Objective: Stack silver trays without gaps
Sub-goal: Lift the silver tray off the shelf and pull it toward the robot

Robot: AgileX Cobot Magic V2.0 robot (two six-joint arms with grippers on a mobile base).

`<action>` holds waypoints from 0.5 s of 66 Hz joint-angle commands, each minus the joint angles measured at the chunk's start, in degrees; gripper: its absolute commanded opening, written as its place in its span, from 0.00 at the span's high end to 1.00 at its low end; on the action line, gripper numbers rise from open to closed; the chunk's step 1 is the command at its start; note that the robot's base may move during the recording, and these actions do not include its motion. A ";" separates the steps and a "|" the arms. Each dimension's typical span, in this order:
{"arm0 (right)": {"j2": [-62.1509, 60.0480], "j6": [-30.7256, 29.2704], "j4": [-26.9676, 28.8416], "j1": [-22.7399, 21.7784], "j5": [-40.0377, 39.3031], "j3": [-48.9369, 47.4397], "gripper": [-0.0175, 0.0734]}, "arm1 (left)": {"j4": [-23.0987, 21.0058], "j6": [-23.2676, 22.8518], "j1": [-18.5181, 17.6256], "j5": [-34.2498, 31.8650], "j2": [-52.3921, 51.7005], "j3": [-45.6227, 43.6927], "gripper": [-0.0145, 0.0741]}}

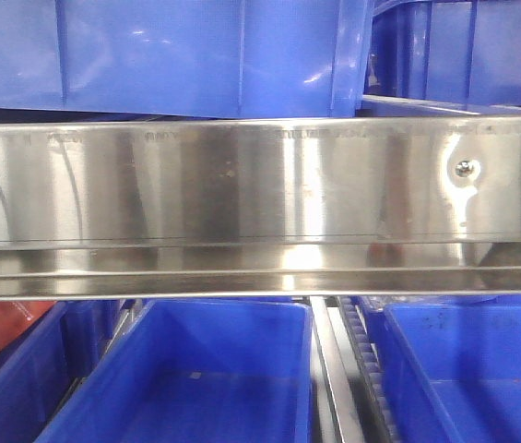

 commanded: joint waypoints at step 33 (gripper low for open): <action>1.32 0.25 3.36 0.05 -5.73 -0.77 0.83 | -6.78 1.67 3.26 -5.47 0.83 0.29 0.85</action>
